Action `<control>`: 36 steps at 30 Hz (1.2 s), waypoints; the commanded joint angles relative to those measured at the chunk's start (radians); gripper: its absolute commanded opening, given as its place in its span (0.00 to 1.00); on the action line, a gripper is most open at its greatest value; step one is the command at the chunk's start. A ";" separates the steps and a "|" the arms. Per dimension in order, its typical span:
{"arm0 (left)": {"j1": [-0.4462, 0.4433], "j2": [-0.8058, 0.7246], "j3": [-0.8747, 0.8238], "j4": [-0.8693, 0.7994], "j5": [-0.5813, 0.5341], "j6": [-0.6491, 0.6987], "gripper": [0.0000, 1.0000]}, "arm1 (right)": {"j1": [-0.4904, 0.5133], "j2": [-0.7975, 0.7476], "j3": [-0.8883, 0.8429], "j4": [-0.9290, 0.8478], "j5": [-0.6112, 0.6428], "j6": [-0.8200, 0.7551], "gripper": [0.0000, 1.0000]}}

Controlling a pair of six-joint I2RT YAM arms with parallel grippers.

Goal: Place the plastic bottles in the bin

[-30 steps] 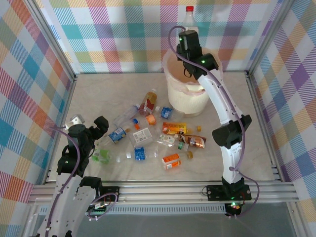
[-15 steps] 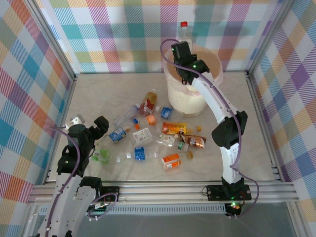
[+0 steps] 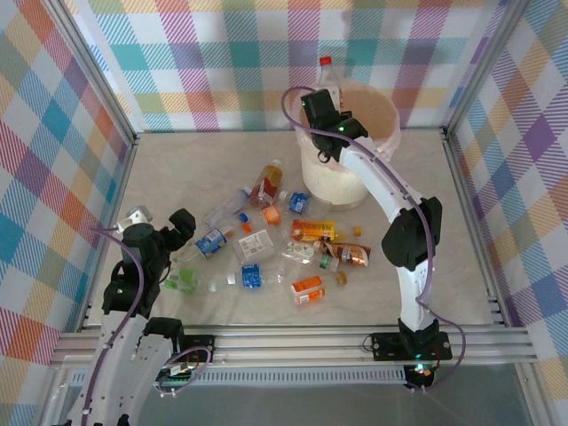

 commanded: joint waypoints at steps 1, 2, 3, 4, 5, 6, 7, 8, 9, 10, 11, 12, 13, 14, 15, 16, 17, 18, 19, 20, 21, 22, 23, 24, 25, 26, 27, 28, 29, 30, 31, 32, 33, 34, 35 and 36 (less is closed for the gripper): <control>0.014 -0.007 0.014 -0.022 0.012 0.005 1.00 | 0.007 -0.043 -0.015 0.052 0.037 0.008 0.58; 0.014 -0.006 0.014 -0.024 0.011 0.008 1.00 | 0.007 -0.040 -0.014 0.055 0.041 0.005 0.60; 0.014 -0.006 0.014 -0.024 0.011 0.007 1.00 | 0.007 -0.038 -0.013 0.056 0.042 0.003 0.62; 0.014 -0.007 0.013 -0.026 0.011 0.008 1.00 | 0.006 -0.036 -0.010 0.060 0.043 -0.001 0.65; 0.014 -0.006 0.014 -0.027 0.010 0.009 1.00 | 0.006 -0.033 -0.008 0.061 0.043 -0.002 0.68; 0.014 -0.007 0.014 -0.029 0.009 0.010 1.00 | 0.006 -0.032 -0.006 0.060 0.044 -0.004 0.70; 0.014 -0.006 0.014 -0.029 0.009 0.010 1.00 | 0.006 -0.031 -0.005 0.060 0.044 -0.005 0.73; 0.014 -0.007 0.014 -0.030 0.008 0.010 1.00 | 0.006 -0.031 -0.004 0.063 0.047 -0.008 0.78; 0.014 -0.007 0.014 -0.030 0.008 0.011 1.00 | 0.007 -0.029 -0.003 0.063 0.049 -0.012 0.80; 0.014 -0.006 0.014 -0.030 0.007 0.011 1.00 | 0.006 -0.030 -0.003 0.064 0.052 -0.014 0.82; 0.014 -0.005 0.014 -0.030 0.008 0.011 1.00 | 0.006 -0.029 -0.002 0.064 0.053 -0.015 0.84; 0.014 -0.006 0.014 -0.030 0.008 0.009 1.00 | 0.006 -0.029 -0.001 0.063 0.054 -0.017 0.85; 0.013 -0.005 0.014 -0.030 0.008 0.009 1.00 | 0.006 -0.030 0.003 0.061 0.054 -0.018 0.86; 0.014 -0.005 0.016 -0.030 0.008 0.008 1.00 | 0.006 -0.031 0.010 0.054 0.052 -0.018 0.87; 0.014 -0.006 0.016 -0.031 0.007 0.010 1.00 | 0.006 -0.031 0.017 0.048 0.052 -0.019 0.88; 0.014 -0.005 0.017 -0.034 0.006 0.010 1.00 | 0.007 -0.031 0.030 0.034 0.049 -0.018 0.89; 0.013 -0.005 0.019 -0.037 0.006 0.008 1.00 | 0.008 -0.033 0.041 0.026 0.048 -0.017 0.90; 0.014 -0.005 0.020 -0.036 0.006 0.007 1.00 | 0.011 -0.036 0.049 0.020 0.048 -0.019 0.92; 0.014 -0.005 0.020 -0.037 0.005 0.007 1.00 | 0.013 -0.040 0.059 0.015 0.044 -0.020 0.95; 0.014 -0.006 0.020 -0.035 0.006 0.005 1.00 | 0.018 -0.042 0.070 0.011 0.036 -0.025 0.97; 0.014 -0.005 0.020 -0.033 0.008 0.005 1.00 | 0.022 -0.042 0.079 0.011 0.035 -0.031 1.00; 0.014 -0.005 0.019 -0.031 0.010 0.004 1.00 | 0.027 -0.041 0.089 0.013 0.034 -0.041 1.00; 0.014 -0.004 0.019 -0.030 0.012 0.004 1.00 | 0.033 -0.038 0.102 0.013 0.033 -0.053 1.00; 0.014 -0.004 0.019 -0.030 0.012 0.003 1.00 | 0.038 -0.033 0.115 0.013 0.032 -0.063 1.00; 0.014 -0.004 0.019 -0.030 0.013 0.003 1.00 | 0.044 -0.027 0.130 0.012 0.033 -0.075 1.00; 0.014 -0.005 0.018 -0.030 0.013 0.002 1.00 | 0.049 -0.019 0.149 0.009 0.032 -0.084 1.00; 0.014 -0.004 0.018 -0.031 0.013 0.002 1.00 | 0.052 -0.010 0.166 0.003 0.032 -0.089 1.00; 0.014 -0.005 0.019 -0.031 0.013 0.001 1.00 | 0.055 0.002 0.190 -0.007 0.032 -0.094 1.00; 0.014 -0.005 0.019 -0.033 0.011 0.001 1.00 | 0.057 0.012 0.215 -0.024 0.033 -0.095 1.00; 0.014 -0.005 0.020 -0.035 0.008 0.000 1.00 | 0.058 0.020 0.233 -0.034 0.033 -0.096 1.00; 0.014 -0.005 0.022 -0.037 0.004 -0.001 1.00 | 0.062 0.026 0.248 -0.047 0.033 -0.096 1.00; 0.014 -0.005 0.024 -0.044 -0.005 -0.005 1.00 | 0.065 0.027 0.257 -0.058 0.033 -0.094 1.00; 0.014 -0.004 0.028 -0.056 -0.016 -0.010 1.00 | 0.071 0.025 0.258 -0.066 0.032 -0.092 1.00; 0.014 -0.002 0.035 -0.068 -0.025 -0.013 1.00 | 0.074 0.021 0.256 -0.073 0.033 -0.090 1.00; 0.013 0.002 0.045 -0.083 -0.038 -0.012 1.00 | 0.080 0.015 0.256 -0.080 0.030 -0.089 1.00; 0.014 0.008 0.057 -0.107 -0.051 -0.013 1.00 | 0.085 0.005 0.256 -0.088 0.026 -0.088 1.00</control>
